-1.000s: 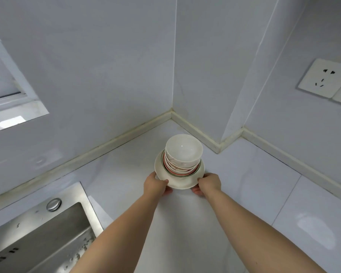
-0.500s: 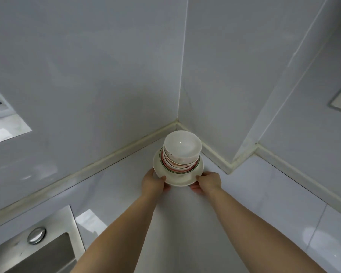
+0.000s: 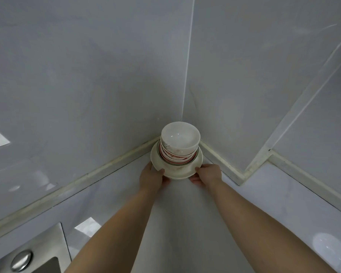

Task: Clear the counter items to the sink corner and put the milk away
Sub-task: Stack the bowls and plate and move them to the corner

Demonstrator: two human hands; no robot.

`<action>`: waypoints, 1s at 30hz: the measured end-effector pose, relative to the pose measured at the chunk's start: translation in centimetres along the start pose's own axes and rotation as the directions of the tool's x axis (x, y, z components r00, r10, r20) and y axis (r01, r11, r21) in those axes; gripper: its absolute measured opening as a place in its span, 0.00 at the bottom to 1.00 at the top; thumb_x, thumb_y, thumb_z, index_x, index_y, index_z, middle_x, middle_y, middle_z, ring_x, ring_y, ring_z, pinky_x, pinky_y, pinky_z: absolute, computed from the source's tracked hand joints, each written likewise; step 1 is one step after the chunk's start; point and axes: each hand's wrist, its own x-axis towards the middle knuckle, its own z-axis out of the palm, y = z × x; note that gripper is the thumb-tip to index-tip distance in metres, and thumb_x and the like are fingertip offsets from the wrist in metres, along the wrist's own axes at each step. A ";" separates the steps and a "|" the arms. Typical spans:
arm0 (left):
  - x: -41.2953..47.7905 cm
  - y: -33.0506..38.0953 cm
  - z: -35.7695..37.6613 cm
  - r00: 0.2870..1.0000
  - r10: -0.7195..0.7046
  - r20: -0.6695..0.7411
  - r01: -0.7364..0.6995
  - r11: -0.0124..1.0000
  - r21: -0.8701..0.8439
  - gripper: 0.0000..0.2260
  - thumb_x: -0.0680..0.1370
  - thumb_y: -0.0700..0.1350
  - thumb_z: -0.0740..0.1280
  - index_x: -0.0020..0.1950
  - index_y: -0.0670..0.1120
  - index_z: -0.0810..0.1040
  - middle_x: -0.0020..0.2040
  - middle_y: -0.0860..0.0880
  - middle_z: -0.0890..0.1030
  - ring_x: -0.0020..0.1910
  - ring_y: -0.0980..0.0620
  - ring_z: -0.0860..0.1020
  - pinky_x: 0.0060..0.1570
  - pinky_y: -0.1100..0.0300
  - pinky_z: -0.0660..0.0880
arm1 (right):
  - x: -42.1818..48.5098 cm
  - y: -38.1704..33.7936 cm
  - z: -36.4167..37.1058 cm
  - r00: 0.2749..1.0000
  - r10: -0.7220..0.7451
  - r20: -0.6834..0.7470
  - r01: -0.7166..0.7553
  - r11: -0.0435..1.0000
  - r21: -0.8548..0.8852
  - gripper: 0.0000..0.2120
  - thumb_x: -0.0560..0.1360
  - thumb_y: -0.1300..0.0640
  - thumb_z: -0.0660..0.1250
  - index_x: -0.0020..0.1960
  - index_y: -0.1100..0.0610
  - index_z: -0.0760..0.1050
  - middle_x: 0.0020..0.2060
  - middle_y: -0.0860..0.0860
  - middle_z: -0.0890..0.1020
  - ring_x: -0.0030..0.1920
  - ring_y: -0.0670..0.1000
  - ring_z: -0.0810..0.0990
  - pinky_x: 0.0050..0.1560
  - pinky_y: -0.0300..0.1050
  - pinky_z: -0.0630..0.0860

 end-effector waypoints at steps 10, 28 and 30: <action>0.5 -0.3 -0.1 0.996 -0.083 -0.015 0.082 0.994 -0.072 0.23 0.75 0.35 0.66 0.69 0.47 0.70 0.59 0.38 0.77 0.52 0.36 0.79 0.38 0.52 0.80 | 0.4 0.3 0.4 1.000 -0.007 -0.003 0.007 0.998 -0.057 0.10 0.75 0.67 0.63 0.35 0.62 0.75 0.19 0.53 0.77 0.25 0.54 0.78 0.33 0.47 0.80; -1.6 0.2 -0.5 0.983 -0.147 -0.112 0.147 0.989 -0.004 0.21 0.71 0.33 0.61 0.64 0.43 0.68 0.56 0.42 0.75 0.46 0.40 0.79 0.33 0.54 0.80 | -1.2 0.6 -0.2 0.989 -0.087 0.117 0.117 0.953 -0.281 0.09 0.77 0.64 0.61 0.39 0.62 0.76 0.29 0.56 0.79 0.29 0.54 0.79 0.43 0.50 0.82; -1.2 0.1 -0.5 0.988 -0.131 -0.082 0.133 0.991 0.023 0.22 0.66 0.36 0.62 0.60 0.41 0.72 0.54 0.40 0.78 0.45 0.39 0.80 0.35 0.51 0.81 | -1.1 0.6 -0.3 0.988 -0.093 0.123 0.125 0.948 -0.293 0.10 0.76 0.64 0.61 0.37 0.62 0.75 0.29 0.56 0.80 0.30 0.54 0.80 0.45 0.51 0.82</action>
